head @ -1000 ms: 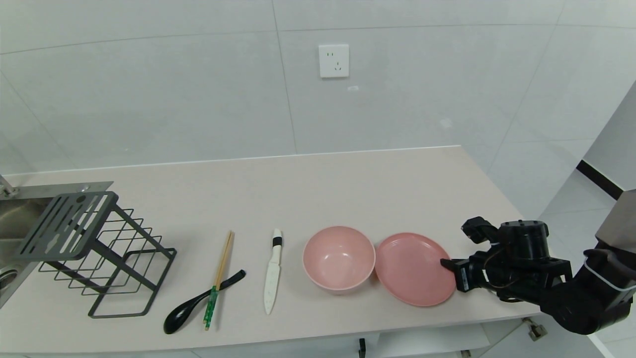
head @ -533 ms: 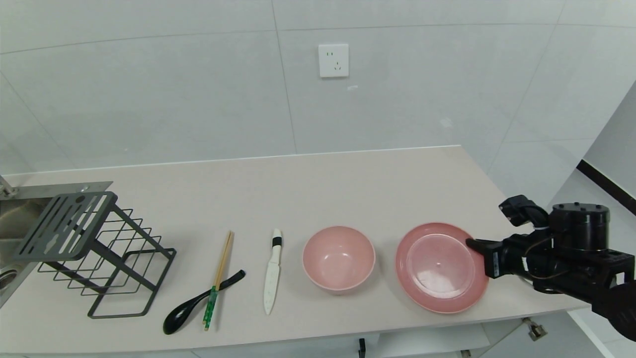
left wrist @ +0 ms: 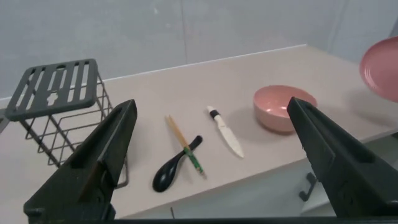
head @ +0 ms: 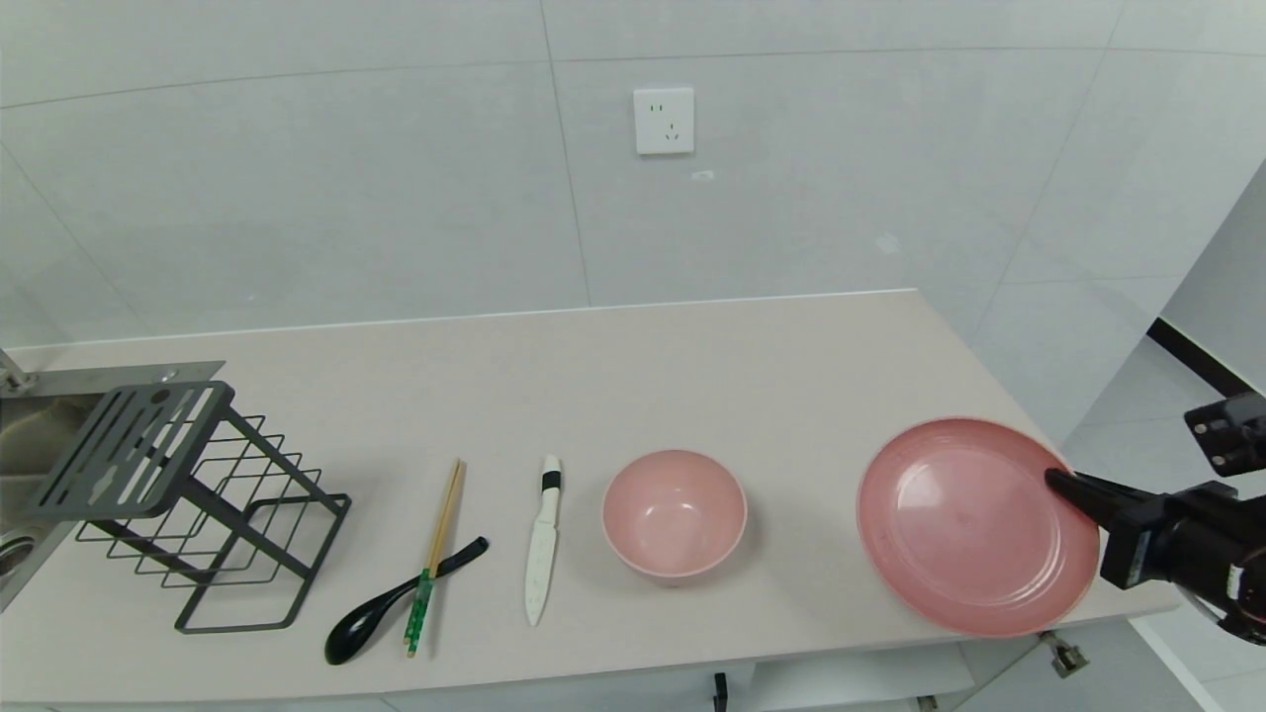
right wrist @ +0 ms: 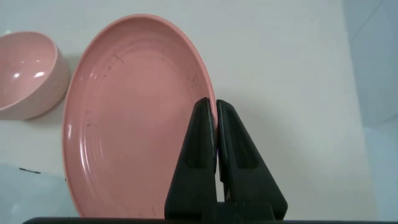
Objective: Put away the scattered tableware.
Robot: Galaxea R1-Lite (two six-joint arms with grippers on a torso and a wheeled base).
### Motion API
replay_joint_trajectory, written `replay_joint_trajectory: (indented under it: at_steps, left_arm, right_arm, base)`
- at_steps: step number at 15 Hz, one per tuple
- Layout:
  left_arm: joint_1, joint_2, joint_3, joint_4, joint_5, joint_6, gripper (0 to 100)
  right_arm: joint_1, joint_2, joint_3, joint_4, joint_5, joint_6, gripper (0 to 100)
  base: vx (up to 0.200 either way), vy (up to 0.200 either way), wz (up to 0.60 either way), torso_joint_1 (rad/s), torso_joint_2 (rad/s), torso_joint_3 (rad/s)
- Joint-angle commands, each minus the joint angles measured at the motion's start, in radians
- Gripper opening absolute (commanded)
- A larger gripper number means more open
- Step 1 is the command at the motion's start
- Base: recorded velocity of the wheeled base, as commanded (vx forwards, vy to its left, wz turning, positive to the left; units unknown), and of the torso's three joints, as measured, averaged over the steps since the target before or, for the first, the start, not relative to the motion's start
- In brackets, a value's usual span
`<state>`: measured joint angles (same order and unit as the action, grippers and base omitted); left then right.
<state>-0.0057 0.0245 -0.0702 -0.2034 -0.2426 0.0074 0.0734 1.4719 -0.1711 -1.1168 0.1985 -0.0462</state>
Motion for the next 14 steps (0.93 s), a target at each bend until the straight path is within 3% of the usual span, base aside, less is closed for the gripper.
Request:
replay_joint_trajectory:
  at_steps: [1,7,8,10,12,13,14]
  left_arm:
    - [-0.013,0.057,-0.057,0.019,-0.020,-0.017,100]
    - [-0.036,0.293,-0.230,0.056,-0.061,-0.029,100]
    - [-0.036,0.338,-0.240,0.055,-0.066,-0.044,100]
    - [-0.037,0.423,-0.240,0.056,-0.089,-0.118,100]
    - [-0.036,0.448,-0.243,0.058,-0.127,-0.096,100]
    - [-0.036,0.471,-0.243,0.058,-0.150,-0.014,100]
    - [-0.036,0.494,-0.244,0.056,-0.162,0.028,100]
  right_arm:
    - [-0.014,-0.140,0.061,-0.009,0.001,0.000,0]
    - [-0.014,-0.223,0.111,-0.009,0.001,-0.004,0]
    - [-0.012,-0.214,0.113,-0.009,0.001,-0.006,0]
    - [-0.009,-0.176,0.107,-0.011,0.002,-0.014,0]
    - [-0.006,-0.151,0.091,-0.017,0.006,-0.037,0]
    - [-0.006,-0.122,0.081,-0.057,0.029,-0.037,0]
    - [-0.006,-0.105,0.091,-0.090,0.050,-0.038,0]
  base:
    - [0.000,0.000,0.00,0.000,0.00,0.000]
    - [0.000,0.000,0.00,0.000,0.00,0.000]
    - [0.000,0.000,0.00,0.000,0.00,0.000]
    - [0.000,0.000,0.00,0.000,0.00,0.000]
    - [0.000,0.000,0.00,0.000,0.00,0.000]
    - [0.000,0.000,0.00,0.000,0.00,0.000]
    - [0.000,0.000,0.00,0.000,0.00,0.000]
